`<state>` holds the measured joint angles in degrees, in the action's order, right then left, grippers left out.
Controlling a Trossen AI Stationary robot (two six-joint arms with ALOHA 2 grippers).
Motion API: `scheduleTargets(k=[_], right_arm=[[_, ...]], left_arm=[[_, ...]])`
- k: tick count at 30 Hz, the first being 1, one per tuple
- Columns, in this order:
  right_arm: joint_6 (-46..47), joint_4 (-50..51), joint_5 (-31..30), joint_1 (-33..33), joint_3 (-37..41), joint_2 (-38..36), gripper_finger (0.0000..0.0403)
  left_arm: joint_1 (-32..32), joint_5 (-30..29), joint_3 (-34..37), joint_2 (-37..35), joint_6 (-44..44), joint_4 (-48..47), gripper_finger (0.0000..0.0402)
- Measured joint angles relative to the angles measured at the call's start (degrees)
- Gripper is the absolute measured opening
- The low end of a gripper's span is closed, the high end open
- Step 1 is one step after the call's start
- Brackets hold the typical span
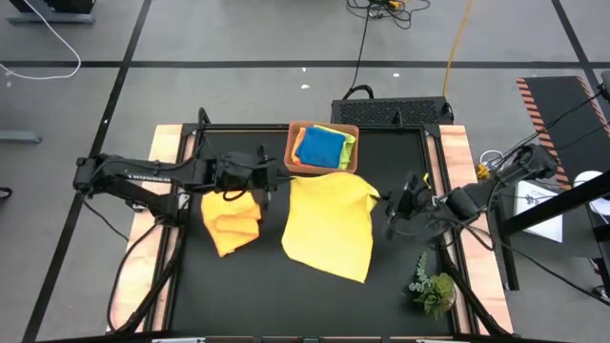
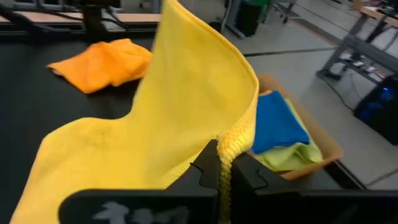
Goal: Fold microfiber towels
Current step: Fold the yellow microfiber towel
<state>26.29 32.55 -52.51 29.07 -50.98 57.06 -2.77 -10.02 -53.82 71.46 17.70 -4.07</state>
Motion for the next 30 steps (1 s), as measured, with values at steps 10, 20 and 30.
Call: scheduleTargets(k=[10, 20, 30], right_arm=[[-2.94, 1.19, -0.4, -4.41, 0.0, -2.28, 0.0], [-2.55, 1.9, 6.75, -4.88, 0.49, -1.46, 0.0], [4.29, -2.0, 21.53, -4.39, 8.9, -1.25, 0.0]], left_arm=[[-1.43, 2.65, 0.04, 1.61, 0.53, -0.18, 0.0016], [-1.38, 2.62, 0.04, 7.43, 1.66, -2.27, 0.0013], [-0.47, 4.49, 0.04, 12.0, 1.68, -2.93, 0.0012]])
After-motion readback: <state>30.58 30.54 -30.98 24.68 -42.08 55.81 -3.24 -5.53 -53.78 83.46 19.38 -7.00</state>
